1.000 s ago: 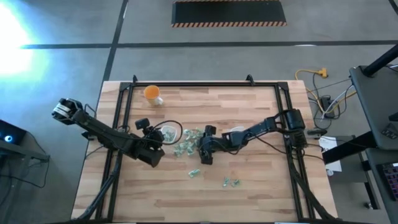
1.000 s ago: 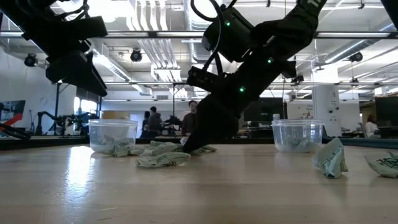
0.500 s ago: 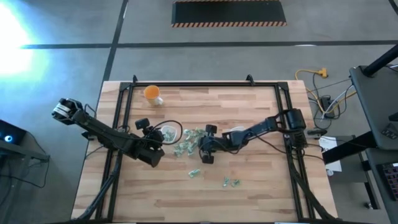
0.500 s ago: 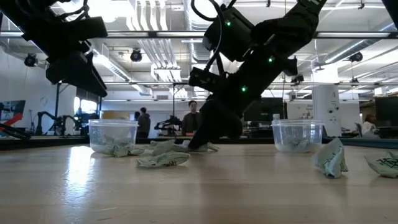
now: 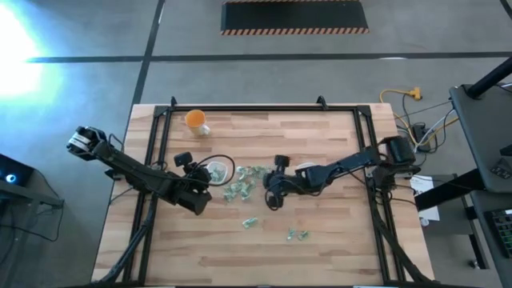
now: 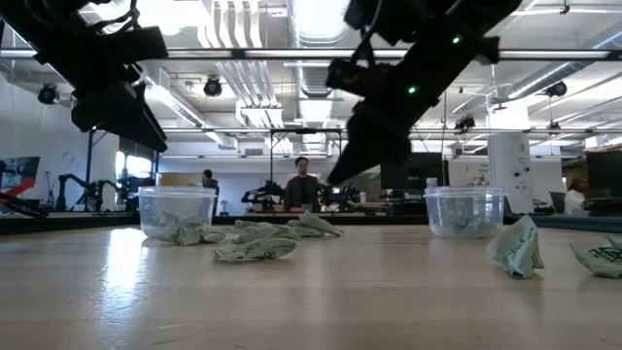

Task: Pick and place Stevia / Truvia into bins
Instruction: Put the stevia packet into the right transparent container

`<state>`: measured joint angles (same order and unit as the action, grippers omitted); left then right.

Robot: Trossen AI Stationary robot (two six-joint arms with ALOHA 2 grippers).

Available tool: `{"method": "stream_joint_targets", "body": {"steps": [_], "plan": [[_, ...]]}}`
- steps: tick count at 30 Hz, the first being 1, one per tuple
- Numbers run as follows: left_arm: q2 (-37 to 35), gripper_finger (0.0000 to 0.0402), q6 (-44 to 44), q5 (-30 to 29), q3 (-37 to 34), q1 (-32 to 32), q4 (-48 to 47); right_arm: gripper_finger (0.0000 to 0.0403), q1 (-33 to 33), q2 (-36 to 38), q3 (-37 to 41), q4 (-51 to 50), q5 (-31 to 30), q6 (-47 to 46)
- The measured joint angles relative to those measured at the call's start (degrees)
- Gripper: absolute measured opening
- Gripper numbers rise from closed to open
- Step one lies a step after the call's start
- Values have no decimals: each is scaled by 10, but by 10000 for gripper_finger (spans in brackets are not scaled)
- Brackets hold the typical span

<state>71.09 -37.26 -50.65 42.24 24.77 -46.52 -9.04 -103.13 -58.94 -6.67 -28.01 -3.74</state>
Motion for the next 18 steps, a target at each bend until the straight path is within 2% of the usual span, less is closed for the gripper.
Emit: {"method": "stream_joint_targets", "body": {"steps": [3,9,14,18], "plan": [[0,144,0,0,0,0,1,9,-2,39,14,-78,-34,-44],[0,144,0,0,-1,0,3,9,-7,120,42,-244,-62,-176],[0,144,0,-2,-2,0,5,9,-21,186,81,-276,-67,-229],[0,144,0,-2,-2,0,6,9,-29,233,114,-277,-49,-251]]}}
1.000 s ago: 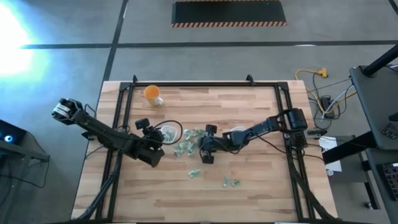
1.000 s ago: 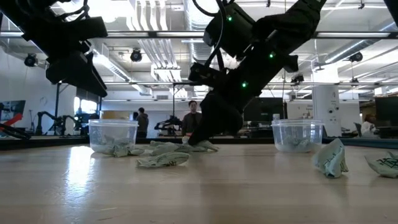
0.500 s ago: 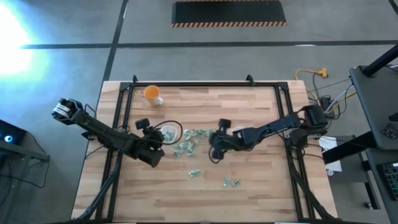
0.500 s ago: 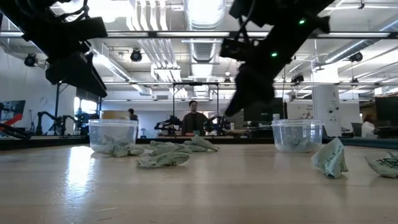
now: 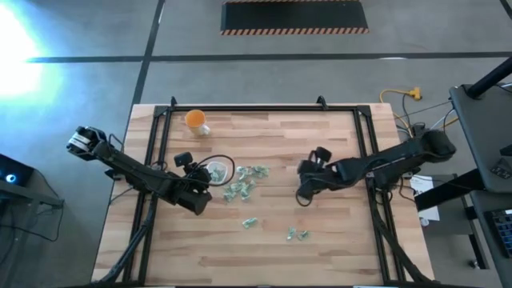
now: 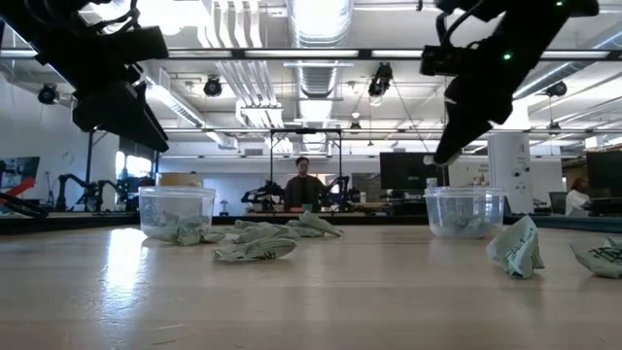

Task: Pick and place Stevia / Truvia into bins
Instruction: Put the stevia packet into the right transparent container

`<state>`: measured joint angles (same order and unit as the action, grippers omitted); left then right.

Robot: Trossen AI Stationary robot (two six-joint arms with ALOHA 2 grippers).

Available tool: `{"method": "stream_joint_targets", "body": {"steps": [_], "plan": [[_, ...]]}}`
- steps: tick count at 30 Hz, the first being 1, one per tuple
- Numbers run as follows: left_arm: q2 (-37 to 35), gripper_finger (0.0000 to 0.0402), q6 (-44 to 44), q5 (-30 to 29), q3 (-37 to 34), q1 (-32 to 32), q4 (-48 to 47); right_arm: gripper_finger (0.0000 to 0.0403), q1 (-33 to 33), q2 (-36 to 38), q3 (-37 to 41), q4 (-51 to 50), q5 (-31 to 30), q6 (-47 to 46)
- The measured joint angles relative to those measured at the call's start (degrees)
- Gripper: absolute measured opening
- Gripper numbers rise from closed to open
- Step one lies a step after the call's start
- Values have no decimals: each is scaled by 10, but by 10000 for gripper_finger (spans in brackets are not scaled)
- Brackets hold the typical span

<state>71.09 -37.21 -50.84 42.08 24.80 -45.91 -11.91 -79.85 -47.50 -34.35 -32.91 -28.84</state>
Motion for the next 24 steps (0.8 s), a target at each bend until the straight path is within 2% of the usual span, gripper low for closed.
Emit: {"method": "stream_joint_targets", "body": {"steps": [5,13,24], "plan": [[0,144,0,1,-1,0,0,9,-1,40,34,0,55,-22],[0,144,0,2,-1,0,4,17,-1,55,51,1,60,-42],[0,144,2,12,0,0,12,106,-1,57,54,1,59,-24]]}}
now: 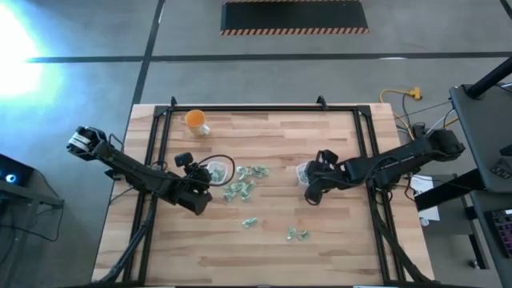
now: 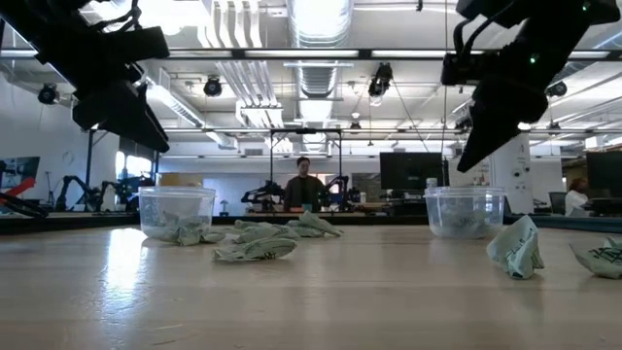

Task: Pick and place Stevia / Truvia into bins
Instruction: Put the stevia packet into the right transparent container, then put the stevia packet into the left transparent container

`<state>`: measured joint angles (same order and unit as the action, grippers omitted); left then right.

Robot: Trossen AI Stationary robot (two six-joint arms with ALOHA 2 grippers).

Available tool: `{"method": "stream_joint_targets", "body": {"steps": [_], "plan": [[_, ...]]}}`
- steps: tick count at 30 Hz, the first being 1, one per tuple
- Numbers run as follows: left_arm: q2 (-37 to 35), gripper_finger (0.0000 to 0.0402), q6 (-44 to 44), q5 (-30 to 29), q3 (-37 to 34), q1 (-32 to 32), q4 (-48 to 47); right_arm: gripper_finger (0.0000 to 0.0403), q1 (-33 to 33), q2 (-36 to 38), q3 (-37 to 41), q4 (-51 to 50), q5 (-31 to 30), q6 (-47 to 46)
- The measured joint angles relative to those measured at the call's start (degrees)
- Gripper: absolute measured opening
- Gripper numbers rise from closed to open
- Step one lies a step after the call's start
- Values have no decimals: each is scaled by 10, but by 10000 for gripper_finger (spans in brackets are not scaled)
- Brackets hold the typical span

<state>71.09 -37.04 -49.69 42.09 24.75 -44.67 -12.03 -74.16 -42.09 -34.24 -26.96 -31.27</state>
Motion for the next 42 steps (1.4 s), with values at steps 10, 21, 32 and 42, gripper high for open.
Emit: {"method": "stream_joint_targets", "body": {"steps": [10,21,32,42], "plan": [[33,142,249,208,-14,0,227,127,-16,10,-20,20,-1,81],[125,108,315,227,2,-8,246,105,-27,10,-20,22,-1,94],[169,106,314,257,12,-38,250,89,-27,10,-20,31,-1,94],[194,106,315,257,11,-46,249,82,-27,10,-20,32,0,103]]}}
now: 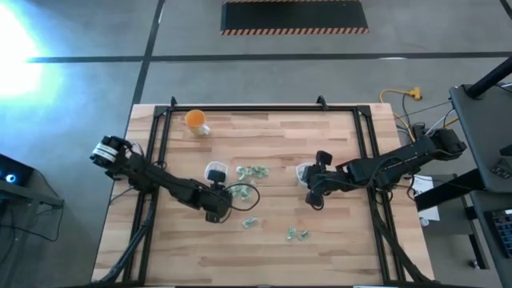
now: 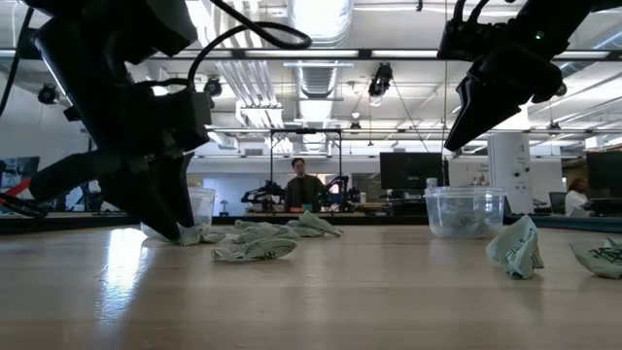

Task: Pick and place Stevia / Truvia into bins
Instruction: Put the stevia packet into the left transparent container

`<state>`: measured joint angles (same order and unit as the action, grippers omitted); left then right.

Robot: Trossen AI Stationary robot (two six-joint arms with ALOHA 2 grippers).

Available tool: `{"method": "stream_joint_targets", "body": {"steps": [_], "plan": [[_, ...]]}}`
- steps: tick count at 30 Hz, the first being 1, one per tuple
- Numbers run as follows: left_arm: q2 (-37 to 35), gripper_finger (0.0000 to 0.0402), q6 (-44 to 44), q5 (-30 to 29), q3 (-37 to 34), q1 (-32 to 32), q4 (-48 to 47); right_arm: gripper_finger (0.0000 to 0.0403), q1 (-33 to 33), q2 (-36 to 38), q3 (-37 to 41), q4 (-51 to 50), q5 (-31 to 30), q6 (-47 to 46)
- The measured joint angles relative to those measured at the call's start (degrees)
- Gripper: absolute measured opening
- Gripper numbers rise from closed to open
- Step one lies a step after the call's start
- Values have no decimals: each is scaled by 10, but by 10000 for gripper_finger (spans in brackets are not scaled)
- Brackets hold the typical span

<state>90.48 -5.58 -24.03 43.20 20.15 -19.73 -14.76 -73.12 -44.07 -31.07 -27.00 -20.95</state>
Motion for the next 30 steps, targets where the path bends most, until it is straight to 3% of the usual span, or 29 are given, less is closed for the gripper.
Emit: {"method": "stream_joint_targets", "body": {"steps": [7,16,30], "plan": [[2,95,0,0,0,-4,-1,86,0,0,0,1,0,0],[1,5,5,9,0,-4,-3,72,0,0,0,1,0,2],[-13,0,15,8,27,-2,0,76,0,0,0,-1,0,2]]}}
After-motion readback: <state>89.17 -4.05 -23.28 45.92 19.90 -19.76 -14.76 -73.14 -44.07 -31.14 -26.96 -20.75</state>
